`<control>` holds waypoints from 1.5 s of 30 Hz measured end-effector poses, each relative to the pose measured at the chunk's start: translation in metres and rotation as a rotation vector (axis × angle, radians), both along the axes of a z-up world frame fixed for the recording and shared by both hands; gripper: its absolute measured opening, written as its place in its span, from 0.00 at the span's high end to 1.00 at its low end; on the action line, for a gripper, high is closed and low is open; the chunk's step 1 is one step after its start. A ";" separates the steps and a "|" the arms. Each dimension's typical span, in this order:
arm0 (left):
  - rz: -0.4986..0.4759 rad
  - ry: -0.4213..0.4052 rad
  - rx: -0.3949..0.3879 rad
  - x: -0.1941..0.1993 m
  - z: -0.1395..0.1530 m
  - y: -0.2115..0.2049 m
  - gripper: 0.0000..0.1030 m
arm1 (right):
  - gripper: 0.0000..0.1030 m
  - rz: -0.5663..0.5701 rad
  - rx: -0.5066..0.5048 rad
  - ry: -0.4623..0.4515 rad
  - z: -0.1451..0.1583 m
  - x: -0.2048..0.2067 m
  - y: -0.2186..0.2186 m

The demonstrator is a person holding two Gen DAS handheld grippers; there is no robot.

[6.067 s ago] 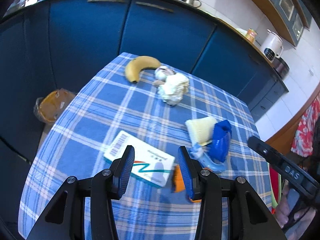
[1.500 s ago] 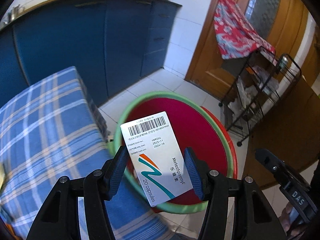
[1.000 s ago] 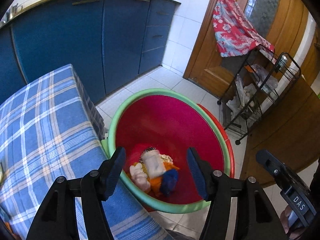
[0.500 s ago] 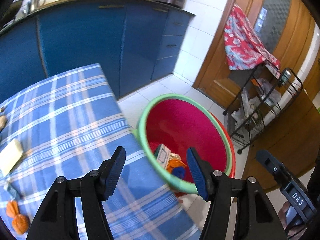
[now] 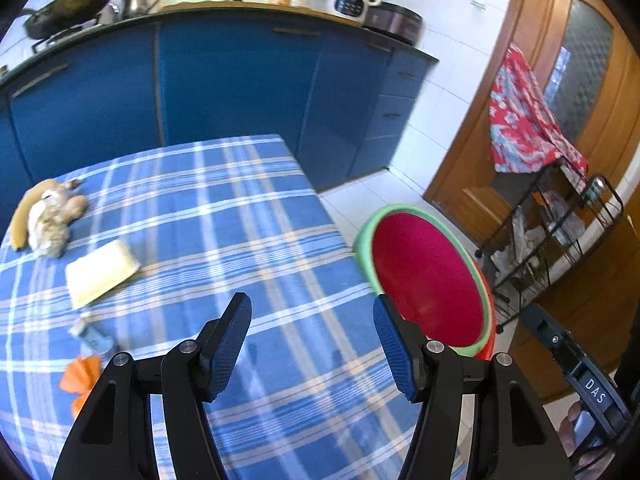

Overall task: Collect trash
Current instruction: 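Move both open tools back over the table, then grasp the orange tied cloth bundle with the left tool and lift it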

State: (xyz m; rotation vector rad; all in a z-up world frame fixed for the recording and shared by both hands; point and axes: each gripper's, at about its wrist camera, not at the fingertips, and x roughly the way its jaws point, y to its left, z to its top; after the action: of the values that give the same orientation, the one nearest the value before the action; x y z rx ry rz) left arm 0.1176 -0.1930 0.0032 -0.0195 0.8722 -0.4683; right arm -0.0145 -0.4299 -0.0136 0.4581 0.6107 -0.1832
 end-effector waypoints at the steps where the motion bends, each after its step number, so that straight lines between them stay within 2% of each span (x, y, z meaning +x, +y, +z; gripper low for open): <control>1: 0.009 -0.001 -0.003 -0.001 0.001 0.006 0.37 | 0.56 0.008 -0.002 0.000 0.001 0.000 0.004; 5: 0.050 -0.006 -0.017 -0.006 0.004 0.028 0.37 | 0.49 0.031 -0.006 -0.006 0.004 0.001 0.017; 14: 0.166 -0.004 -0.009 -0.014 0.003 0.087 0.37 | 0.47 0.094 -0.005 0.004 0.003 0.005 0.047; 25: 0.323 0.044 0.024 -0.015 -0.025 0.157 0.37 | 0.44 0.169 -0.019 0.026 0.000 0.017 0.084; 32: 0.373 0.098 0.041 -0.014 -0.047 0.176 0.37 | 0.43 0.205 -0.033 0.043 -0.003 0.024 0.101; 39: 0.383 0.140 0.050 -0.011 -0.068 0.178 0.37 | 0.43 0.225 -0.040 0.059 -0.007 0.030 0.111; 45: 0.373 0.113 0.070 -0.012 -0.073 0.173 0.37 | 0.43 0.235 -0.041 0.067 -0.009 0.034 0.115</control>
State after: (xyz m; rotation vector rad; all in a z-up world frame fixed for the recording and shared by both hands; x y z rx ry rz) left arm 0.1056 -0.0199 -0.0702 -0.1436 0.9704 -0.0878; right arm 0.0196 -0.3148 -0.0225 0.3382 0.7203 0.0124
